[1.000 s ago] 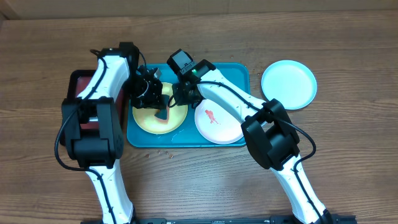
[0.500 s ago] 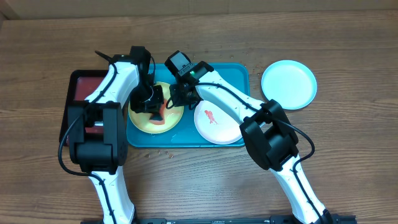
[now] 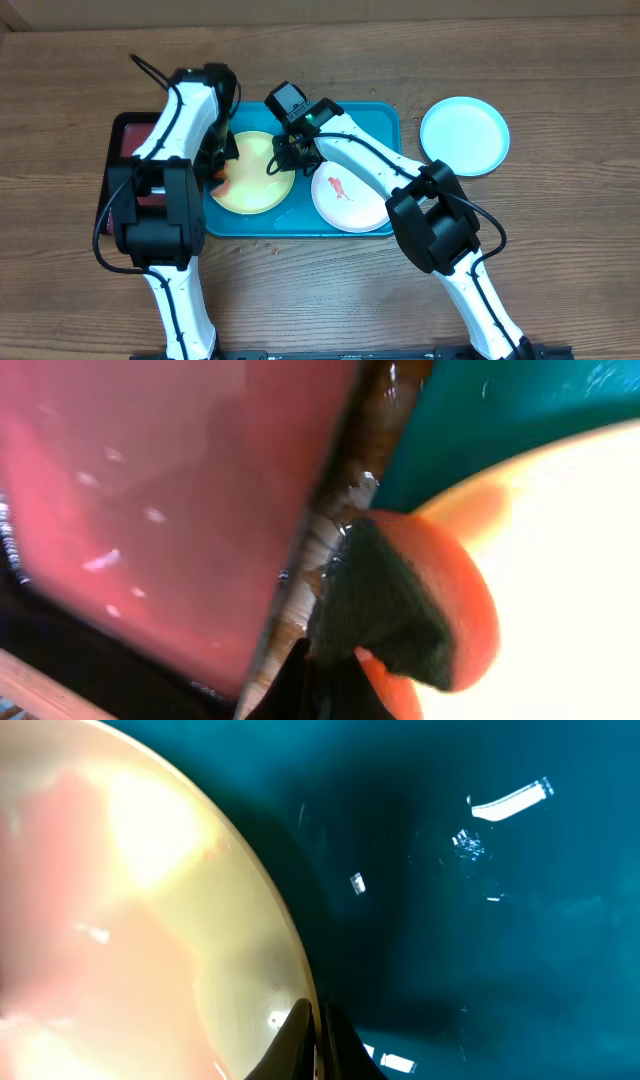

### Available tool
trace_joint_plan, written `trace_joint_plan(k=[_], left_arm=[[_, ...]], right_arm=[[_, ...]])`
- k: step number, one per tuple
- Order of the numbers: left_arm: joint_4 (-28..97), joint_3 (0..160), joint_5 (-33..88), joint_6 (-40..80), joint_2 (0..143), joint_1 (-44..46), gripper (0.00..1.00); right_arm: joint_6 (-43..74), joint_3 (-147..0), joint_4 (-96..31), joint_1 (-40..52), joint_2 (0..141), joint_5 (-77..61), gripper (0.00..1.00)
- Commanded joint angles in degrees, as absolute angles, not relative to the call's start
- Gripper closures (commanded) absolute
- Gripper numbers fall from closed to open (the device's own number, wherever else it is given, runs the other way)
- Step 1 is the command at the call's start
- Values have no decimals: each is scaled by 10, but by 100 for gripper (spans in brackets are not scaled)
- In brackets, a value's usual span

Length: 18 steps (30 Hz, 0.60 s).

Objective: Clean dirty plates on tray and stack at the side
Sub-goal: 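Return the sponge to the red water tray with the left gripper, then lift the yellow plate off the teal tray with the right gripper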

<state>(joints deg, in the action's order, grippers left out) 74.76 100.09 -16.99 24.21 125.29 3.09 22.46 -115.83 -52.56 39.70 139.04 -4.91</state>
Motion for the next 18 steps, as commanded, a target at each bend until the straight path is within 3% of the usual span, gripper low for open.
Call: trace_joint_plan(k=[1,9,18], left_arm=[[766,1076,-153,266,1237,1,96],[764,1086,-29,263,1187,-96,96],[731,1034,-29,242,1188,-167,96]], right_arm=[[225,-1161,-545,389,1398,-14,96],[177,-1239,-589,393,1359,6,96],[139,-1375,-689,421,1350,217,96]])
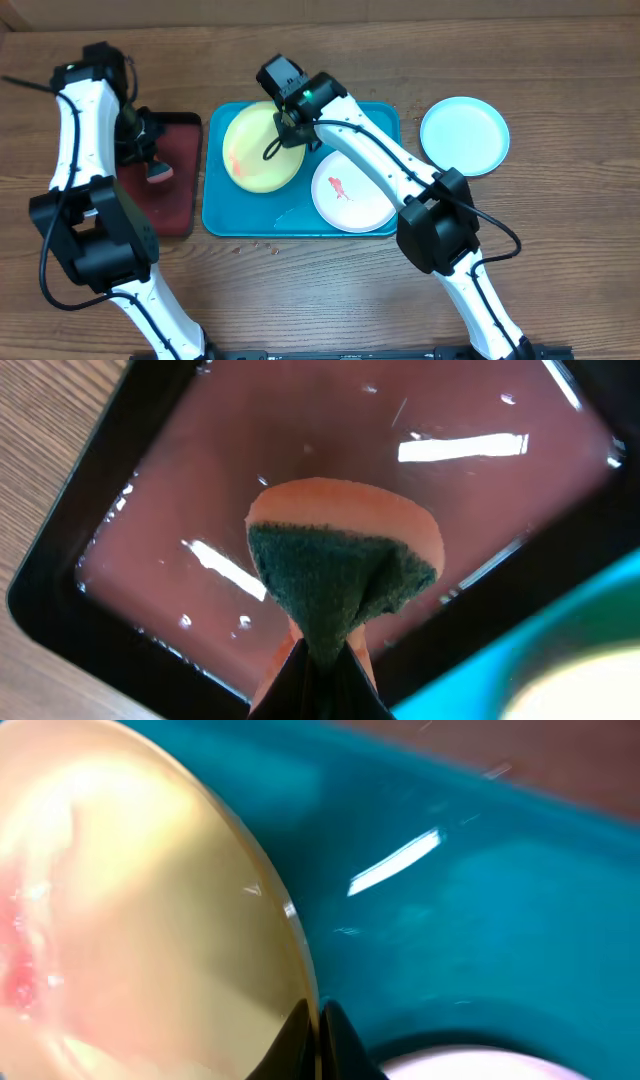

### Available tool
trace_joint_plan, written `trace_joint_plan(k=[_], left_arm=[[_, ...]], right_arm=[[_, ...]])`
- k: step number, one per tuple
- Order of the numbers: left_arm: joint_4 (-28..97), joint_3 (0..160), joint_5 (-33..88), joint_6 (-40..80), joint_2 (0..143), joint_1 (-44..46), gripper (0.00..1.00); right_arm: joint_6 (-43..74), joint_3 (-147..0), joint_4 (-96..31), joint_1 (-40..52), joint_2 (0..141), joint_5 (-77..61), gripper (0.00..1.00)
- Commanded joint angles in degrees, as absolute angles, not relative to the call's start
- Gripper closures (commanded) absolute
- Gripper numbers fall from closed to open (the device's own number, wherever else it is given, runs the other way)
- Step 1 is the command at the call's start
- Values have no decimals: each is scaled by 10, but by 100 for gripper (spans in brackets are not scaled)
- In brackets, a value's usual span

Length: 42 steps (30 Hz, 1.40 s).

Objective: Clean dirty plates on tray and stack at the side
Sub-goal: 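Lift the yellow plate off the teal tray with the right gripper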

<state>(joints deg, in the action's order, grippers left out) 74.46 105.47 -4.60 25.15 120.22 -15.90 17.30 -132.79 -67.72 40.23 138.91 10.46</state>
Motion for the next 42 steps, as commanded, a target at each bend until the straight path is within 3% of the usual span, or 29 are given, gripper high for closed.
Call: trace_joint_plan(k=[1,14,28,33,38,42], left_arm=[[727,1029,-29,242,1188,-170,96],[668,961,-29,245,1188,-187,96],[675,961,-1,244,1188,-187,96],[675,961,1,244,1188,-187,96],[678,961,1,244,1188,-187,96],[681,961,1,244,1188,-187,96]], right_arm=[[130,-1384,-696,426,1350,241,96],[-28,-1404,-706,543,1350,691,96],[-80,-1404,-678,568,1350,756,96],[-67,-1403,-692,564,1350,689,96],[33,-1403,-726,505,1350,390,96],[120,-1403,-751,408,1350,229,96]])
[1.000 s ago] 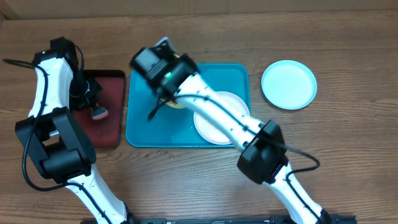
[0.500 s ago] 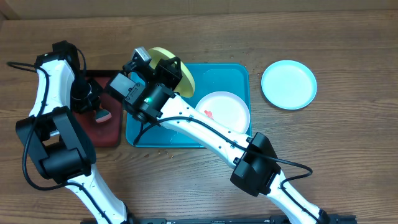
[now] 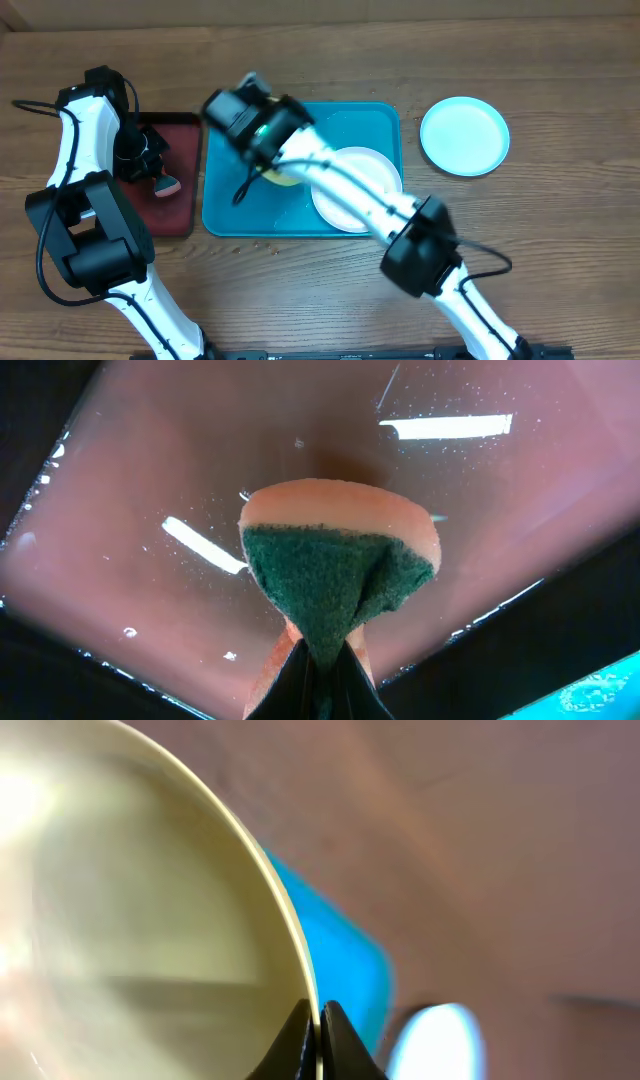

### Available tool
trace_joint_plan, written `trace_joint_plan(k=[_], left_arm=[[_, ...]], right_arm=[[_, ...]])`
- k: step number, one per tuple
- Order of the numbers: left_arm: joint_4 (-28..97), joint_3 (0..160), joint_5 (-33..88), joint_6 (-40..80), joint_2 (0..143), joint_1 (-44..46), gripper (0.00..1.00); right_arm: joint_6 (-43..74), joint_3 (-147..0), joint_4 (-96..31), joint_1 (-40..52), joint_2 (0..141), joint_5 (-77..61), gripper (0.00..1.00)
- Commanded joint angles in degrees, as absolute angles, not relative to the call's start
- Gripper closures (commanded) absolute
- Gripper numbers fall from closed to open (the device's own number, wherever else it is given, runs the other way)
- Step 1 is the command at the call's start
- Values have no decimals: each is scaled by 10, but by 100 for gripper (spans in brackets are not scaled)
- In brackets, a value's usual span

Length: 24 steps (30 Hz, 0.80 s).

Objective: Clean dirty plates on tray and stack at the side
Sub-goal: 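Lift the yellow plate off the teal tray with the right gripper, then stack the yellow plate onto the light blue plate and release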

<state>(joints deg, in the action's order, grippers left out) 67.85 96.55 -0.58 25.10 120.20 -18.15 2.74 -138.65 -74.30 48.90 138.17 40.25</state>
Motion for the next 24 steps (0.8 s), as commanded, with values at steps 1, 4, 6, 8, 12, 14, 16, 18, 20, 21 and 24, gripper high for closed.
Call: trace_joint_plan(k=[1,4,6,8,12,14,16,18,20,21,24], left_arm=[[681,961,1,244,1188,-187,96],[681,961,1,244,1188,-187,96],[681,961,1,244,1188,-187,96],[681,961,1,244,1188,-187,96],[681,961,1,244,1188,-187,96],[680,961,1,244,1188,-187,96],[678,961,1,244,1188,-187,96],[676,961,1,244,1188,-187,95],[676,961,1,244,1188,-187,96],[677,961,1,244,1188,-187,96],[677,961,1,244,1188,-187,96]], right_arm=[[140,-1403,-760,378,1350,188,96],[150,-1403,-789,293,1350,49,96],[150,-1403,-814,230,1350,-31,96],[150,-1402,-838,167,1350,-84,96],[151,-1402,-883,70,1351,-96,96],[150,-1402,-900,29,1351,-107,96],[150,-1402,-916,-11,1351,-111,96],[149,-1402,-928,-41,1351,-111,96],[130,-1402,-938,-67,1351,-110,96],[114,-1401,-943,-77,1351,-106,96],[105,-1398,-954,-102,1352,-61,96]])
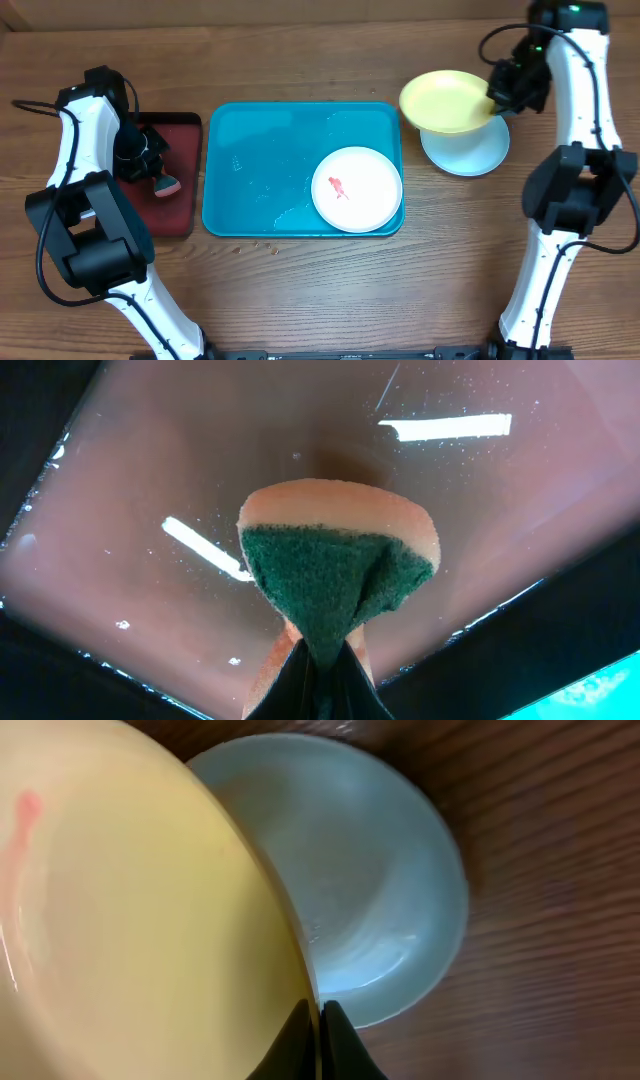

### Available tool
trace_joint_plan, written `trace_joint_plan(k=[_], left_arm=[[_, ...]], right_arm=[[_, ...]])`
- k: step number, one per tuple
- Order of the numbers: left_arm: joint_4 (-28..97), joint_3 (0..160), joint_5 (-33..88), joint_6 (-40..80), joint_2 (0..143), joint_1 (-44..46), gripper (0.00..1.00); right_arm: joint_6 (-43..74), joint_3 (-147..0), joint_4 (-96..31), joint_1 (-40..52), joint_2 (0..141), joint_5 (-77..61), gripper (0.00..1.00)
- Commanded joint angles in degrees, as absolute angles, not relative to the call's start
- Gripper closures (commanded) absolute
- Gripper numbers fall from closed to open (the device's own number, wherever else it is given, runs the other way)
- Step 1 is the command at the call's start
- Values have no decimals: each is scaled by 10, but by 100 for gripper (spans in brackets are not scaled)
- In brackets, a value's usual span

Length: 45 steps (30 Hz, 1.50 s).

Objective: Clean dirty plates on tray and stack at the side
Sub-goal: 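Stack the yellow plate onto the light blue plate and release, then move the right gripper to the white fish plate rim and grasp it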

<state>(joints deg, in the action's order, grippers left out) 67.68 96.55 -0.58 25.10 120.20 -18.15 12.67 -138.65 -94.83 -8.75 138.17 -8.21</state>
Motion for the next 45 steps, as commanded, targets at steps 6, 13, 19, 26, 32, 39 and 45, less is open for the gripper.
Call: trace_joint_plan(k=[6,13,19,26,32,39,45], left_arm=[[676,961,1,244,1188,-187,96],[677,961,1,244,1188,-187,96],[677,961,1,244,1188,-187,96],[677,961,1,244,1188,-187,96],[677,961,1,244,1188,-187,96],[675,961,1,244,1188,-187,96],[676,961,1,244,1188,-187,96]], right_arm=[[104,-1375,-961,-130,1352,-44,96],[105,-1331,-946,-133,1354,-21,96],[105,-1303,-931,-132,1355,-12,22],[90,-1301,-957,-121,1353,-57,11],[89,-1302,-971,-79,1318,-85,11],[53,-1302,-968,52,1258,-91,11],[-48,-1218,-896,199,1262,-6,11]])
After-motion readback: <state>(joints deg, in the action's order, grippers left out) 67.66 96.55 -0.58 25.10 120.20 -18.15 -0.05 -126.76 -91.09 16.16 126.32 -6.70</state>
